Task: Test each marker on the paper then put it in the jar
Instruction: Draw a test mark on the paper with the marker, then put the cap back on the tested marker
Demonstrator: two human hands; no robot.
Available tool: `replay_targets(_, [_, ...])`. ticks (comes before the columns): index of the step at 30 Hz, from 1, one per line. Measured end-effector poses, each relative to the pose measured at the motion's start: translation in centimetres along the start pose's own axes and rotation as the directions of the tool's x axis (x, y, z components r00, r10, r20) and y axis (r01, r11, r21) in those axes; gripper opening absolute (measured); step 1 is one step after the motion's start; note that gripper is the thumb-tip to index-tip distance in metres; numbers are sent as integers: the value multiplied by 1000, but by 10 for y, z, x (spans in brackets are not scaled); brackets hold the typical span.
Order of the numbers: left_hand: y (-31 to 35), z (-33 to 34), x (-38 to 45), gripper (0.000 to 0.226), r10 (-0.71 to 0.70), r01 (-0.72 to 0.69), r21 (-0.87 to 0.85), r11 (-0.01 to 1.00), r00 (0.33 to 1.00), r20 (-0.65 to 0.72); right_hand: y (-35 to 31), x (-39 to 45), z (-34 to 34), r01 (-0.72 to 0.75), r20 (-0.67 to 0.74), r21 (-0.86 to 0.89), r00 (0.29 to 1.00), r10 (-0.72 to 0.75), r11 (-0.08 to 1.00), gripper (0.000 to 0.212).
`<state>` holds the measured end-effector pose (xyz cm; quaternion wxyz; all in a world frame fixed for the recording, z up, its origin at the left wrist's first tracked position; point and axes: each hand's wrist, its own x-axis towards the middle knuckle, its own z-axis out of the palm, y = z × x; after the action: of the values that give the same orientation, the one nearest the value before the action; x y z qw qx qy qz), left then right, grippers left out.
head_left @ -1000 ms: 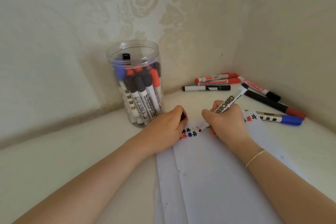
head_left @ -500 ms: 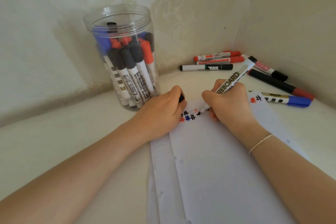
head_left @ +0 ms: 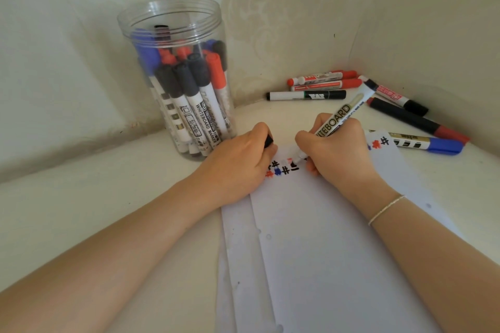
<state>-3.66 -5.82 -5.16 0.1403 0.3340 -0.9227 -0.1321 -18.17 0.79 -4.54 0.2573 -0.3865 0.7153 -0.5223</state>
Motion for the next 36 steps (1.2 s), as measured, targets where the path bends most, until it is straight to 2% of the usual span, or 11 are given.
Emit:
replay_targets(3, [1,0,0,20,-3,3,-21,1000,1000,-1,1,1,0,15,1,-24,1000,-15,1000,13])
replay_targets(6, [2,-1,-1,20,-6,5,-38,999,1000,-8,1,2,-2,-16,-20,25,1000,17,1000,19])
replay_targets(10, [4,0,-3,21,-17,15,-68,998,999,-30,3,3,1,31,-40,-2,999,-31,1000,18])
replay_targets(13, [6,0,-5,18,-23,17,-110,994,999,-46,5,4,0,36,-14,42,999,-35,998,22])
replay_targets(18, [1,1,-6,19,2,-20,-260,965,997,-72,5,6,-10,42,-40,379,999,-29,924,26])
replay_targets(21, [-4,3,-4,20,-10,-29,-351,936,994,-109,2,8,-14,-15,53,628,998,-24,778,17])
replay_targets(23, [-5,4,-3,21,-21,-24,-372,928,993,-115,2,8,-15,-65,108,715,994,-18,696,17])
replay_targets(26, [-5,5,-2,20,-8,-37,-371,928,993,-119,4,8,-14,-51,122,694,991,-47,718,21])
replay_targets(34, [-5,6,-1,20,48,-85,-307,948,991,-126,6,5,-11,25,133,558,984,-119,829,13])
replay_targets(36, [-5,7,-1,23,66,-99,-296,950,991,-119,6,4,-10,48,163,506,975,-150,861,17])
